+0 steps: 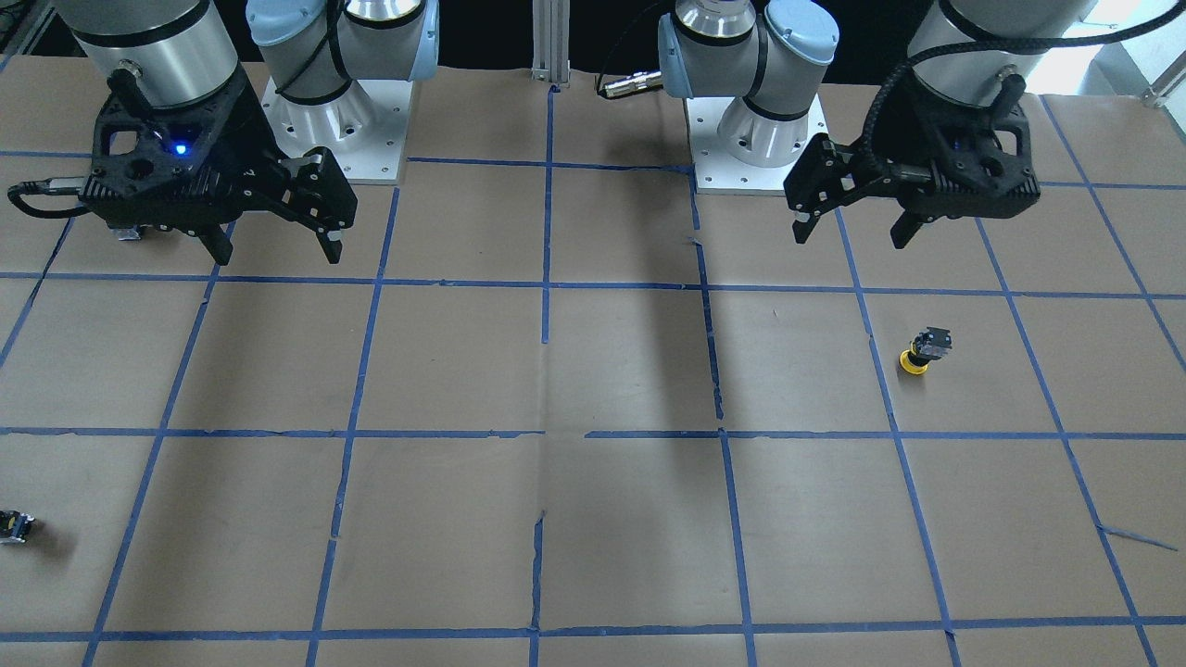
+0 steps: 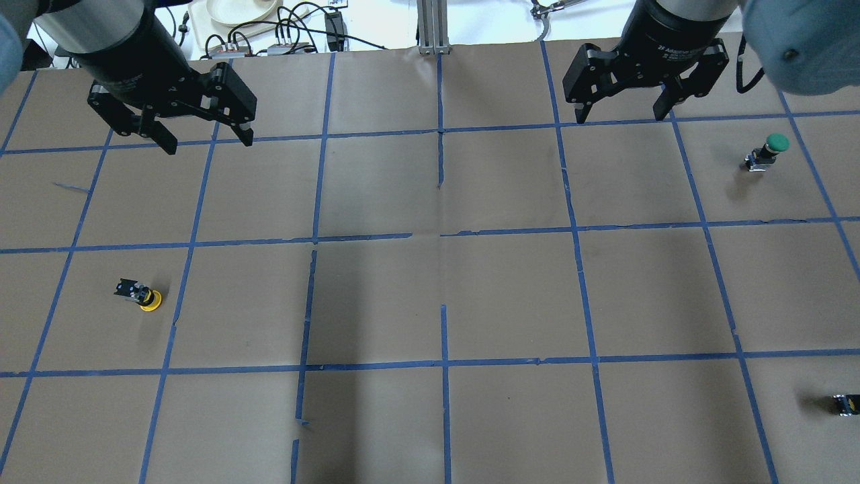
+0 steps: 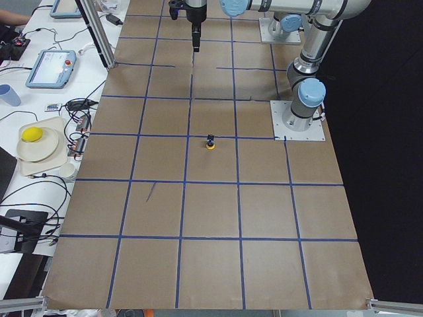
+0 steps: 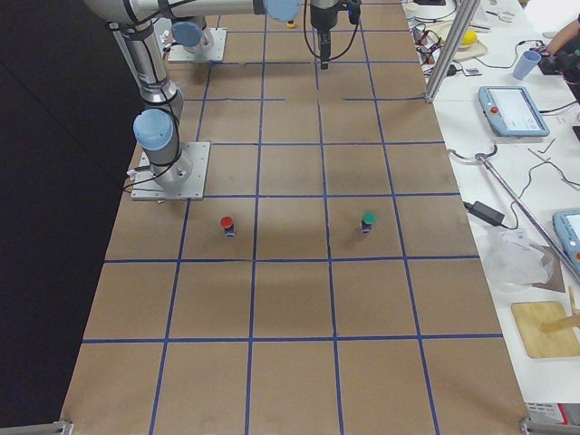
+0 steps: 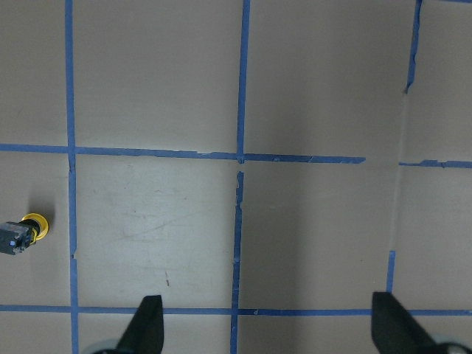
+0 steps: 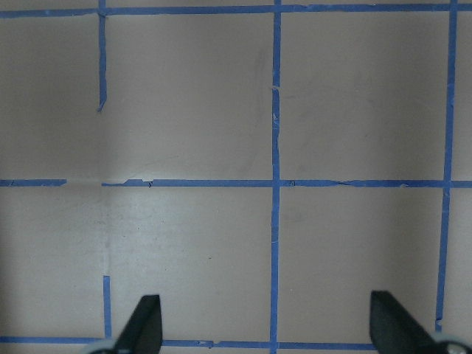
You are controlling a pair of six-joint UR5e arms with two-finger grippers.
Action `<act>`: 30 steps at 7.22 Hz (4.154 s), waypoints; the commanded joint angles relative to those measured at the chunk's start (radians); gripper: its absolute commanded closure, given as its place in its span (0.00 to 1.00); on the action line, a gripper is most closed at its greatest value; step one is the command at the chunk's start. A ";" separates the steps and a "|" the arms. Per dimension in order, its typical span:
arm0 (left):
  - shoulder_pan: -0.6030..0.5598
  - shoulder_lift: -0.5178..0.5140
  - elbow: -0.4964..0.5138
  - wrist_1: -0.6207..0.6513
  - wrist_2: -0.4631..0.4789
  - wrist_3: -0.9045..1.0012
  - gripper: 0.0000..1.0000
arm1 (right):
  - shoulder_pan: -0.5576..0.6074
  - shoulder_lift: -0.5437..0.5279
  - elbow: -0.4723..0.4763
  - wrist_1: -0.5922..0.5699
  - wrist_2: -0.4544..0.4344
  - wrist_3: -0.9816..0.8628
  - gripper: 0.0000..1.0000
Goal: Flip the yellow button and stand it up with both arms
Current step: 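Move the left gripper down toward the yellow-capped button block lying on its side, then close the left gripper on the yellow button block's body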
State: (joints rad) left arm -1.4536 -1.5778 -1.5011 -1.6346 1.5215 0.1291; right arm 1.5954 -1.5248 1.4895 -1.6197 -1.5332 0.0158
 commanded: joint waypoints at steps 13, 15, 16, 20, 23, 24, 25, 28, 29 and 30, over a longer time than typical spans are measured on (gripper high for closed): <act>0.469 -0.086 -0.524 0.573 0.043 0.550 0.00 | -0.009 -0.028 0.000 0.012 -0.015 0.013 0.00; 0.493 -0.152 -0.527 0.645 0.046 0.598 0.00 | -0.005 -0.028 0.000 0.014 -0.015 0.012 0.00; 0.498 -0.154 -0.539 0.645 0.045 0.598 0.01 | -0.005 -0.028 0.002 0.015 -0.015 0.012 0.00; 0.498 -0.151 -0.646 0.763 0.054 0.619 0.05 | -0.009 -0.028 0.002 0.014 -0.012 0.010 0.00; 0.498 -0.151 -0.674 0.822 0.057 0.615 0.28 | -0.009 -0.028 0.002 0.014 -0.012 0.010 0.00; 0.498 -0.148 -0.668 0.823 0.071 0.616 0.49 | -0.011 -0.028 0.002 0.014 -0.012 0.010 0.00; 0.498 -0.137 -0.673 0.825 0.077 0.616 0.69 | -0.012 -0.028 0.002 0.017 -0.015 0.010 0.00; 0.495 -0.128 -0.660 0.812 0.065 0.615 0.72 | -0.011 -0.028 0.002 0.017 -0.013 0.010 0.00; 0.495 -0.117 -0.660 0.797 0.066 0.613 0.73 | -0.012 -0.028 0.002 0.017 -0.015 0.010 0.00; 0.489 -0.093 -0.657 0.753 0.062 0.601 0.73 | -0.012 -0.028 0.002 0.017 -0.015 0.010 0.00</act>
State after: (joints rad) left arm -0.9597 -1.6945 -2.1614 -0.8410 1.5864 0.7407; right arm 1.5835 -1.5524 1.4910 -1.6031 -1.5472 0.0261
